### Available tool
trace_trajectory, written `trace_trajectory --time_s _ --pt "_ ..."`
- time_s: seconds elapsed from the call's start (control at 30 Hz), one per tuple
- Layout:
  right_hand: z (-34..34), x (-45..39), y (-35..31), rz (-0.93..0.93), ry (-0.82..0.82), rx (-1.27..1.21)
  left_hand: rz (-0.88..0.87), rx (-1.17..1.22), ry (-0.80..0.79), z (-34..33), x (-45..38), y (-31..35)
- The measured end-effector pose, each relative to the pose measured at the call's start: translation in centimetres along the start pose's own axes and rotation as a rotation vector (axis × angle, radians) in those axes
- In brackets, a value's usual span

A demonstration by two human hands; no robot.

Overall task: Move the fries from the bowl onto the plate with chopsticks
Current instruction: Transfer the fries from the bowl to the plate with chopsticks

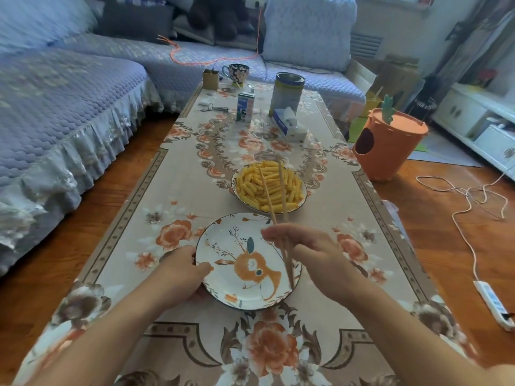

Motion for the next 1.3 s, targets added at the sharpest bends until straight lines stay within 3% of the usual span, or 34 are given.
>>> trace_trajectory --time_s 0.1,0.17,0.27,0.37,0.53,0.67,0.77,0.9,1.07,1.2,1.3 --pt "-0.6 0.0 0.3 0.064 -0.079 -0.064 0.006 -0.038 -0.028 0.4 -0.2 0.0" --pt "-0.4 -0.1 0.2 0.161 -0.032 0.068 0.009 -0.069 -0.044 0.8 -0.4 0.0" --pt "0.9 -1.0 -0.8 0.324 0.219 0.265 -0.006 -0.132 -0.049 1.1 -0.9 -0.1" --pt "2.9 -2.3 -2.5 0.410 0.480 0.254 -0.019 -0.201 -0.001 0.7 -1.3 0.1" --pt "5.6 -4.8 -2.3 0.245 0.660 -0.004 -0.003 -0.162 0.081 -0.3 -2.1 -0.4" --pt "6.9 -5.7 0.1 0.091 0.684 -0.348 -0.019 -0.103 0.083 -0.6 -2.9 -0.8" --pt "6.6 -5.7 1.0 0.047 0.686 -0.450 -0.076 -0.068 0.088 -0.4 -3.9 -1.1" --pt "6.4 -5.8 1.2 0.052 0.650 -0.522 -0.105 -0.125 0.451 1.4 -5.7 -2.2" --pt "8.0 -6.5 1.0 0.016 0.615 -0.423 0.055 -0.411 0.620 1.4 -8.3 -2.1" --pt "8.9 -7.4 1.2 -0.021 0.497 -0.312 0.025 -0.491 0.702 0.8 -10.1 -0.5" --pt "9.3 -7.4 1.6 0.016 0.527 -0.097 0.015 -0.516 0.760 0.2 -10.7 -0.5"
Point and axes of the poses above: each hand's wrist, its own x-axis away from the middle knuckle, its own z-axis out of the back of the hand, y = z × x, the point moved 2 cm from there along -x, towards the middle knuckle, and after that the axes turned 7 degrees about z, right-handed, at the moved point
